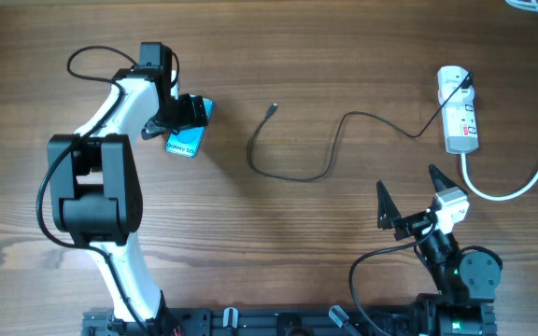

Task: Plug charger to phone and switch on socket
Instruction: 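Reach the left gripper forward to the Galaxy S25 phone, then close the left gripper on the phone's top edge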

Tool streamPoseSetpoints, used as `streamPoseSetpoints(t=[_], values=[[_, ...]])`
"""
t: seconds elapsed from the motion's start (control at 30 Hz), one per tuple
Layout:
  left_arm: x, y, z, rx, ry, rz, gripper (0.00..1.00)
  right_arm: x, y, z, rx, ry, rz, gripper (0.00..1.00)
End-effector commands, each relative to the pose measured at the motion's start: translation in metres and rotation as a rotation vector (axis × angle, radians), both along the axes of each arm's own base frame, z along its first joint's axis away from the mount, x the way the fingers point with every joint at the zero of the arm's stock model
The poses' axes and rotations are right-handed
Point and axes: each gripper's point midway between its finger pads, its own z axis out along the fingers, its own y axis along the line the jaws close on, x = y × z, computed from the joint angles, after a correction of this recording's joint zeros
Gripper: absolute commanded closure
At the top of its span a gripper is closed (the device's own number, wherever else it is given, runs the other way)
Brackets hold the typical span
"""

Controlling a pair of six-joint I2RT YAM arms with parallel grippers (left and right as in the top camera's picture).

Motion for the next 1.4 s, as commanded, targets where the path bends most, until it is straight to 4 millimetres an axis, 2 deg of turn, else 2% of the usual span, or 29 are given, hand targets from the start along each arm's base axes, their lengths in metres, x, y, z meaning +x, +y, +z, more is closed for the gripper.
streamPoseSetpoints(t=[0.0, 0.23, 0.53, 0.67, 0.83, 0.93, 1.17, 1.23, 1.3, 1.37], values=[[-0.032, -0.014, -0.024, -0.083, 0.128, -0.017, 0.0, -0.001, 0.001, 0.002, -0.001, -0.011, 0.006, 0.0], [-0.071, -0.028, -0.022, -0.113, 0.287, -0.026, 0.0, -0.001, 0.001, 0.002, -0.001, -0.011, 0.005, 0.0], [-0.08, -0.071, -0.023, -0.094, 0.293, -0.15, 0.0, -0.001, 0.001, 0.002, -0.001, -0.011, 0.005, 0.0], [-0.07, -0.065, -0.025, -0.035, 0.247, -0.155, 0.0, -0.001, 0.001, 0.002, -0.001, -0.011, 0.005, 0.0], [-0.033, -0.054, -0.026, 0.043, 0.099, -0.092, 0.0, -0.001, 0.001, 0.002, -0.001, -0.012, 0.005, 0.0], [-0.013, -0.054, -0.023, 0.046, 0.018, -0.067, 0.0, -0.001, 0.001, 0.002, -0.001, -0.012, 0.006, 0.0], [-0.011, -0.055, -0.023, 0.039, 0.012, -0.038, 0.0, -0.001, 0.001, 0.002, -0.001, -0.011, 0.006, 0.0], [-0.018, -0.053, -0.025, 0.044, 0.039, -0.039, 0.0, -0.001, 0.001, 0.002, -0.001, -0.012, 0.006, 0.0], [-0.024, -0.052, -0.025, 0.048, 0.063, -0.039, 0.03, -0.001, 0.001, 0.002, -0.001, -0.011, 0.006, 0.0], [-0.029, -0.051, -0.026, 0.051, 0.083, -0.039, 0.11, -0.001, 0.001, 0.002, -0.001, -0.012, 0.005, 0.0]])
